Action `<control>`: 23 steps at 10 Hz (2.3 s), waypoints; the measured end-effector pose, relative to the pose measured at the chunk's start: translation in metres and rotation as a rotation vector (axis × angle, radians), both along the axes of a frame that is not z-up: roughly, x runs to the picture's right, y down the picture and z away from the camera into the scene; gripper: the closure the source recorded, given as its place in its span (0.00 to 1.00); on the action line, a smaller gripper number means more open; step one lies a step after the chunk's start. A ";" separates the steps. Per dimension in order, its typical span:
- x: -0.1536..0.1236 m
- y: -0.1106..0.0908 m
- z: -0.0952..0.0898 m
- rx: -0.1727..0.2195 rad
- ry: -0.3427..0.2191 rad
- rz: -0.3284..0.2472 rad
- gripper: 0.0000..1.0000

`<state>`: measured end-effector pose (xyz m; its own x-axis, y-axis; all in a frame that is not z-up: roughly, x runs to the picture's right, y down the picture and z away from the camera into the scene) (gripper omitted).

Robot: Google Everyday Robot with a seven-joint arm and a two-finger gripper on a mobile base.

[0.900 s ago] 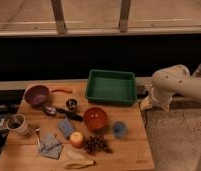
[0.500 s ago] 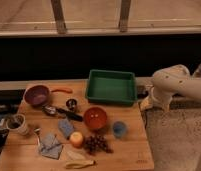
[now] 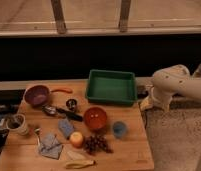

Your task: Place towel in red bowl

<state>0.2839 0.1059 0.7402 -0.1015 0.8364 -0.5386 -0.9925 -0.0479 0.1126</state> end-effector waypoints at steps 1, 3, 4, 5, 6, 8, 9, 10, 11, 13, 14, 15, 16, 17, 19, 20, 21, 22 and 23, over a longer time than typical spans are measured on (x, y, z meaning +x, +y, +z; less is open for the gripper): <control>0.000 0.000 0.000 0.000 0.000 0.000 0.31; 0.000 0.000 0.000 0.000 0.000 0.000 0.31; 0.000 0.000 0.000 0.000 0.000 0.000 0.31; 0.000 0.000 0.000 0.000 0.000 0.000 0.31; 0.000 0.000 0.000 0.000 0.000 0.000 0.31; 0.000 0.000 0.000 0.000 0.000 0.000 0.31; 0.000 0.000 0.000 0.001 0.000 0.002 0.31; -0.001 0.000 -0.001 0.004 -0.010 -0.006 0.31; -0.006 0.003 -0.002 0.005 -0.030 -0.024 0.31; -0.037 0.008 -0.004 0.007 -0.091 -0.076 0.31; -0.065 0.009 -0.006 0.010 -0.137 -0.125 0.31; -0.096 0.010 -0.009 0.017 -0.179 -0.166 0.31; -0.121 0.009 -0.011 0.023 -0.215 -0.200 0.31; -0.153 0.010 -0.016 0.030 -0.259 -0.244 0.31; -0.212 0.014 -0.031 0.049 -0.348 -0.333 0.31; -0.243 0.018 -0.041 0.057 -0.399 -0.376 0.31; -0.271 0.024 -0.052 0.059 -0.447 -0.406 0.31; -0.278 0.026 -0.055 0.060 -0.461 -0.420 0.31; -0.277 0.026 -0.055 0.061 -0.460 -0.420 0.31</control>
